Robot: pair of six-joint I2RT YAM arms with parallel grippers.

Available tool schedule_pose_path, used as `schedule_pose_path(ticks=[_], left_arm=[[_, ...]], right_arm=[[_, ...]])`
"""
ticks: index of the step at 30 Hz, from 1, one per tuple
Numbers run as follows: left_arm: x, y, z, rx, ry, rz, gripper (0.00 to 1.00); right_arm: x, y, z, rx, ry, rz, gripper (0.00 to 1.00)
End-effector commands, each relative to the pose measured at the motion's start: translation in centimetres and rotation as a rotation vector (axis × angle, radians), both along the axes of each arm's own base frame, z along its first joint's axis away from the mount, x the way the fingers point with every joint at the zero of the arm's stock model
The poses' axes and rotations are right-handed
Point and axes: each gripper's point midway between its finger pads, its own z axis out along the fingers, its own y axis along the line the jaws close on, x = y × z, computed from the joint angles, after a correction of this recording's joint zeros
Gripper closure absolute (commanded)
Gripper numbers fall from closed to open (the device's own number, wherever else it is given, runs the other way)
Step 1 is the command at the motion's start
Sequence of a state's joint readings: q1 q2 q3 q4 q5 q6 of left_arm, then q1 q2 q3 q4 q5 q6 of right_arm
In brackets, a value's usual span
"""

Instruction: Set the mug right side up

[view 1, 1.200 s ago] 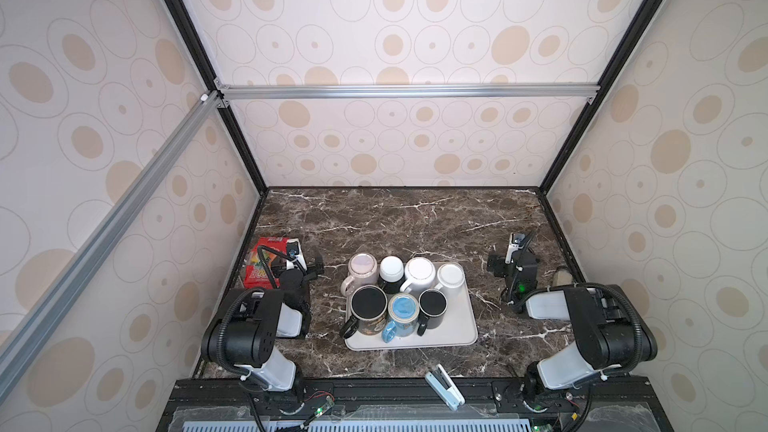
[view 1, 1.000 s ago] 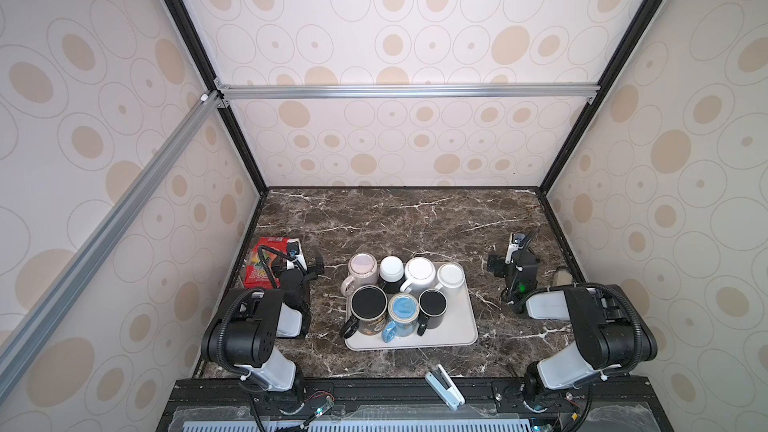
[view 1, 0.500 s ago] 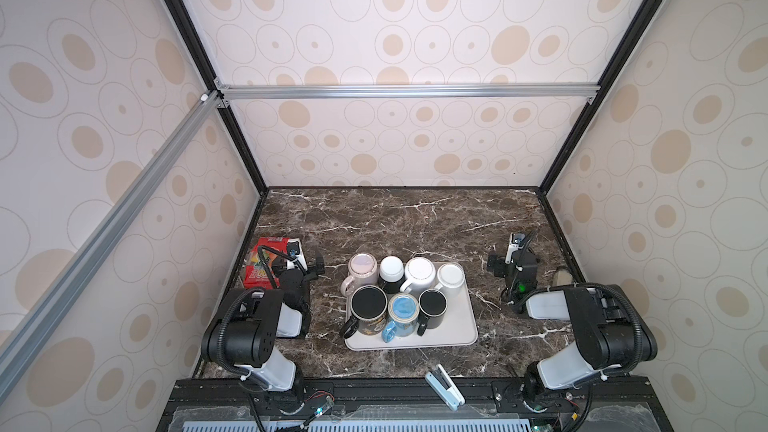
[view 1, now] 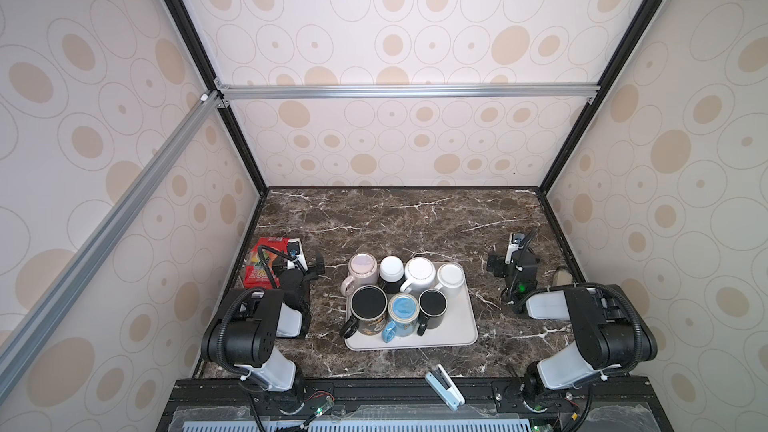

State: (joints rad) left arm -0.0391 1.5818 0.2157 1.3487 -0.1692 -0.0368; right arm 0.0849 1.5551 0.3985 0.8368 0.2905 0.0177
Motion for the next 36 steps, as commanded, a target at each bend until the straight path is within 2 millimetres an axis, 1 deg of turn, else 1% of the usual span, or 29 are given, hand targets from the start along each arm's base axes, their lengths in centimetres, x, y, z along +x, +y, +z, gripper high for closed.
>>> schedule_pose_path(ticks=[1, 8, 15, 19, 21, 23, 25, 26, 27, 28, 29, 30, 31, 32, 34, 36], left_arm=[[0.2, 0.1, 0.6, 0.010, -0.019, -0.001, 0.00], [0.2, 0.1, 0.7, 0.010, -0.022, 0.001, 0.00], [0.0, 1.2, 1.8, -0.001, -0.024, 0.072, 0.00], [-0.3, 1.1, 2.2, 0.002, -0.037, 0.071, 0.00], [-0.7, 1.3, 3.0, 0.002, -0.053, 0.089, 0.00], [-1.8, 2.6, 4.3, -0.009, -0.082, 0.187, 0.00], [-2.7, 3.9, 5.8, -0.087, -0.104, 0.273, 0.00], [-2.7, 4.1, 6.8, -0.126, -0.113, 0.283, 0.00], [-2.6, 3.9, 7.6, -0.159, -0.115, 0.277, 0.00], [-2.4, 3.7, 8.6, -0.204, -0.122, 0.269, 0.00], [-2.3, 3.3, 9.3, -0.251, -0.118, 0.256, 0.00], [-2.4, 2.9, 10.1, -0.285, -0.127, 0.245, 0.00], [-2.4, 2.2, 10.8, -0.316, -0.130, 0.212, 0.00], [-2.4, 1.1, 11.5, -0.330, -0.130, 0.165, 0.00], [-2.7, -1.2, 12.5, -0.327, -0.111, 0.104, 0.00], [-3.0, -3.9, 13.0, -0.339, -0.056, 0.023, 0.00]], right_arm=[[0.3, 0.1, 0.8, 0.000, -0.022, 0.002, 0.00], [0.3, 0.1, 0.8, 0.000, -0.022, 0.001, 0.00], [0.3, 0.1, 0.9, -0.003, -0.025, 0.002, 0.00], [0.3, 0.1, 0.8, -0.002, -0.023, 0.002, 0.00], [0.3, 0.1, 0.8, -0.001, -0.024, 0.002, 0.00], [0.3, 0.1, 0.8, -0.001, -0.024, 0.003, 0.00], [0.3, 0.0, 1.0, -0.007, -0.031, -0.002, 0.01], [0.3, -0.3, 1.7, -0.018, -0.055, -0.032, 0.01], [0.1, -0.2, 1.6, -0.021, -0.022, -0.023, 0.01], [0.1, -0.1, 1.9, -0.027, -0.014, -0.025, 0.02], [0.2, -0.8, 2.6, -0.049, -0.019, -0.078, 0.02], [0.2, -1.2, 3.1, -0.058, 0.024, -0.110, 0.02], [0.1, -1.5, 3.7, -0.051, 0.076, -0.135, 0.02], [0.1, -1.6, 4.9, -0.030, 0.102, -0.155, 0.02], [-0.1, -1.3, 6.8, -0.010, 0.091, -0.146, 0.01], [-0.9, -1.1, 8.5, 0.029, 0.080, -0.150, 0.00]])
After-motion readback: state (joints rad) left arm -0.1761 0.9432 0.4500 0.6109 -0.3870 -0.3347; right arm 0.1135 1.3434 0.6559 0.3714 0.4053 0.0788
